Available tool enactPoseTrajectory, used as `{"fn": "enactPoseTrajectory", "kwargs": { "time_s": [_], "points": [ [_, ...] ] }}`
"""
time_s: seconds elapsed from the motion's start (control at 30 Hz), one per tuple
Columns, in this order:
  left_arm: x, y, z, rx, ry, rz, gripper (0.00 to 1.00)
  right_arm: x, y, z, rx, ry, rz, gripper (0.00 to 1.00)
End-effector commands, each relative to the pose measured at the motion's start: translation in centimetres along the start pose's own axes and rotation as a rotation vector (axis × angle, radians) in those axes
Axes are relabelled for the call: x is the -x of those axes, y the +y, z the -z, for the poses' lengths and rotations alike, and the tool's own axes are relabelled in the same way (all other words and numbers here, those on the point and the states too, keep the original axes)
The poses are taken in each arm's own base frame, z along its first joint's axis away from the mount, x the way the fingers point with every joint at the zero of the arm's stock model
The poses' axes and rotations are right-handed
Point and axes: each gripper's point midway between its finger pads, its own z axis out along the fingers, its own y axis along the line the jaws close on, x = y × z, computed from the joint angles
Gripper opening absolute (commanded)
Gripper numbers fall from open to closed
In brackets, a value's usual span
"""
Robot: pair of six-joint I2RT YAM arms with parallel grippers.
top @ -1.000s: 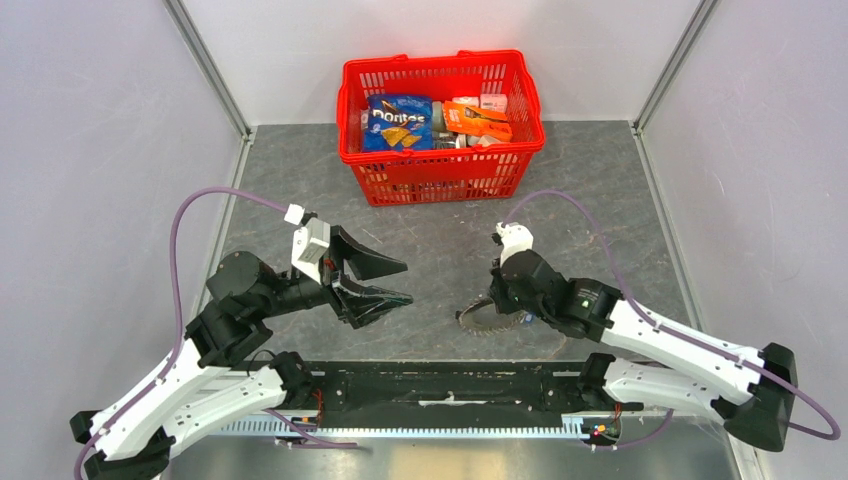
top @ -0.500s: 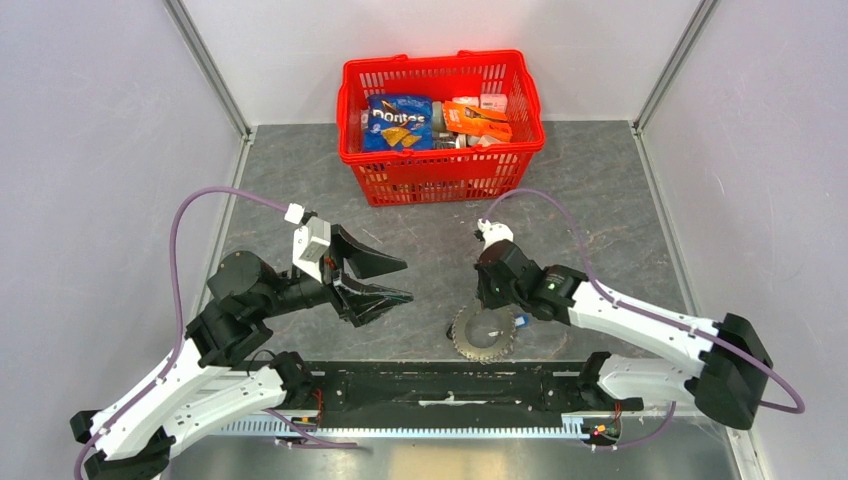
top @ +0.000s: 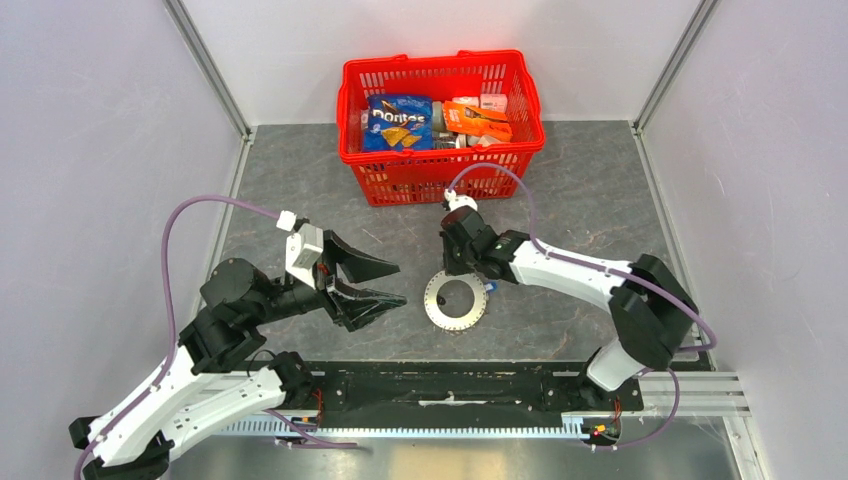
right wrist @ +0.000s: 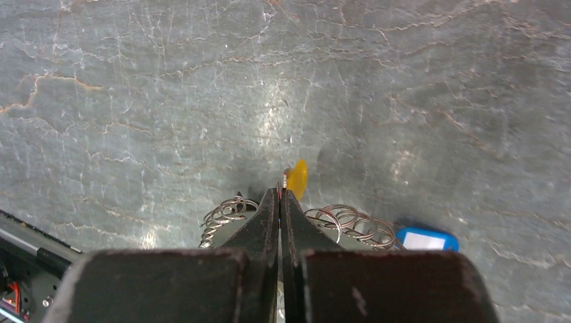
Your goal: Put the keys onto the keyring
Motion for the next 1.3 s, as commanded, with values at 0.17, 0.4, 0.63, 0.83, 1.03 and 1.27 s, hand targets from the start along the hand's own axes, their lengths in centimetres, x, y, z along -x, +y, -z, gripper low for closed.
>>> {"fn": "enactPoseTrajectory", "kwargs": {
  "time_s": [0.17,0.4,0.63,0.83,1.03,1.27],
  "points": [
    [-0.7,0.9,0.6,0.047,0.007,-0.052,0.66,0.6,-0.8,-2.8,-0.046,-0.047,-0.014,0.28],
    [-0.7,1.2,0.6,0.060,0.009,-0.062,0.66,4.6,0.2,1.1,-0.011,-0.157,0.020,0.63],
    [-0.4,2.2,0.8,0.121,0.010,-0.063,0.69,11.3,1.1,10.4,0.028,-0.361,0.048,0.97],
    [-0.5,4.2,0.3,0.223,0.035,-0.041,0.83,13.9,-0.1,16.9,-0.013,-0.456,0.025,0.97],
    [-0.3,6.6,-0.1,0.350,0.043,-0.020,0.85,14.1,-1.5,20.4,-0.046,-0.489,0.075,0.97],
    [2.8,8.4,1.6,0.512,-0.007,-0.062,0.87,15.3,-2.6,24.9,-0.045,-0.611,0.025,0.97]
  ]
}}
